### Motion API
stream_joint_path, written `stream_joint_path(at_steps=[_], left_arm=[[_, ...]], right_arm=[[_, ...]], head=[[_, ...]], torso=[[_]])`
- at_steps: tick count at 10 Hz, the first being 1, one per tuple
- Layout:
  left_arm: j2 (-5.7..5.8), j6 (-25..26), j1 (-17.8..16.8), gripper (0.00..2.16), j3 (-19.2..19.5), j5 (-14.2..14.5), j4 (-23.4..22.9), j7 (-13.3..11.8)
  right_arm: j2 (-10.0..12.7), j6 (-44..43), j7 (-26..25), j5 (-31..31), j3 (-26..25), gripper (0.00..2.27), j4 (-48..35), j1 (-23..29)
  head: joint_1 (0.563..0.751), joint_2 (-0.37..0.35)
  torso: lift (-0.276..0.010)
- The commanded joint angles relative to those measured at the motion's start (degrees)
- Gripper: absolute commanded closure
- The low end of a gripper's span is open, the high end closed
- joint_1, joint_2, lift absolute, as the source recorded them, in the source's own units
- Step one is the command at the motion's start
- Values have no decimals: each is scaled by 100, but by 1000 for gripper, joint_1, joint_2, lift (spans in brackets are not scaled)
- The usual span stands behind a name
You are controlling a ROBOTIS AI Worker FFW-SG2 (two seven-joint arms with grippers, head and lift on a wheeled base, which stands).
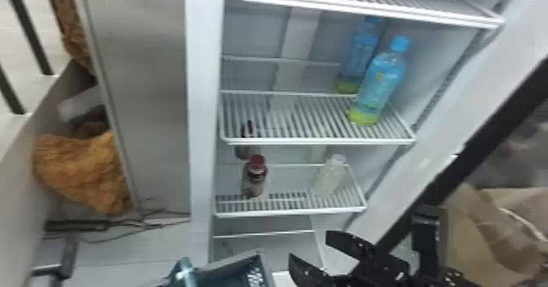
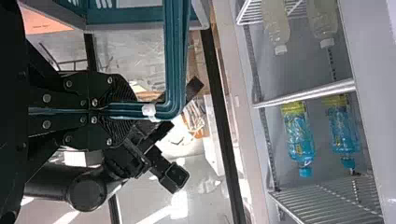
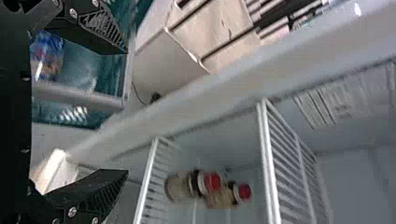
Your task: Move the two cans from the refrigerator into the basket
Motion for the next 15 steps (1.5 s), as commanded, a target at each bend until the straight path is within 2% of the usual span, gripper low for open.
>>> stream_joint_path(at_steps=[1, 3, 7, 11, 13, 15], left_arm=[[12, 31, 16, 1199, -22, -3, -1, 0], [12, 31, 30, 1199, -22, -3, -1, 9], [-6, 31, 30, 1197, 1, -3, -1, 9], [-32, 31, 30, 1197, 23, 9, -1, 9], [-41, 31, 58, 1197, 46, 9, -1, 9], [-58, 31, 72, 1199, 58, 9, -1, 9]], right_arm=[[74, -508, -22, 103, -282, 150, 84, 196], [162, -1563, -40, 126, -545, 151, 478, 407], [224, -3180, -4, 1, -831, 151, 1350, 646], [241, -4164, 136, -319, -876, 151, 1504, 1124], [444, -4853, 110, -251, -1116, 151, 1448, 1419], [540, -5303, 48, -319, -1139, 151, 1673, 1462]], head=[[695, -286], [695, -350], [695, -350], [695, -350], [695, -350], [695, -350]], torso=[[-35], [-35], [-35], [-35], [-35], [-35]])
